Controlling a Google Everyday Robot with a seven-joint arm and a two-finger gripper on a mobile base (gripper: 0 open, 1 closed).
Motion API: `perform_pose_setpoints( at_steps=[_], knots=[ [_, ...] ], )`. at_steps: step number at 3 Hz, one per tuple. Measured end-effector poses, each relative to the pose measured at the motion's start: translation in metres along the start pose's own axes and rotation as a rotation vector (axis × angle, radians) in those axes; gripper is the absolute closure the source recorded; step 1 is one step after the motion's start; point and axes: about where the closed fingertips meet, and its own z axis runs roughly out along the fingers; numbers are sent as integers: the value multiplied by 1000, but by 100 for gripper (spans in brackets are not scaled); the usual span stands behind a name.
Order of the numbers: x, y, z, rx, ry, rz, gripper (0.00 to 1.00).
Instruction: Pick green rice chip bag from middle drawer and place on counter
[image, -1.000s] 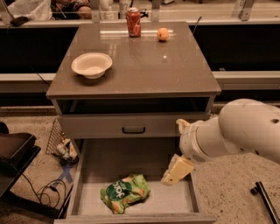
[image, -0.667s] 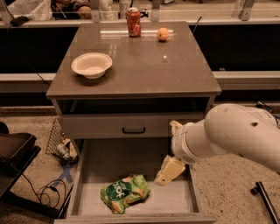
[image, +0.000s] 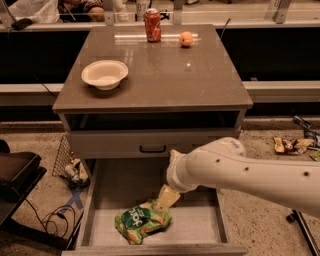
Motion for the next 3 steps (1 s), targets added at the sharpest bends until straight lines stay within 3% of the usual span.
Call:
perform_pose_setpoints(
  at_steps=[1,3],
  knots=[
    [0,-3,53,8,11,-46,0],
    [43,16,103,-35,128,-230,0]
  ],
)
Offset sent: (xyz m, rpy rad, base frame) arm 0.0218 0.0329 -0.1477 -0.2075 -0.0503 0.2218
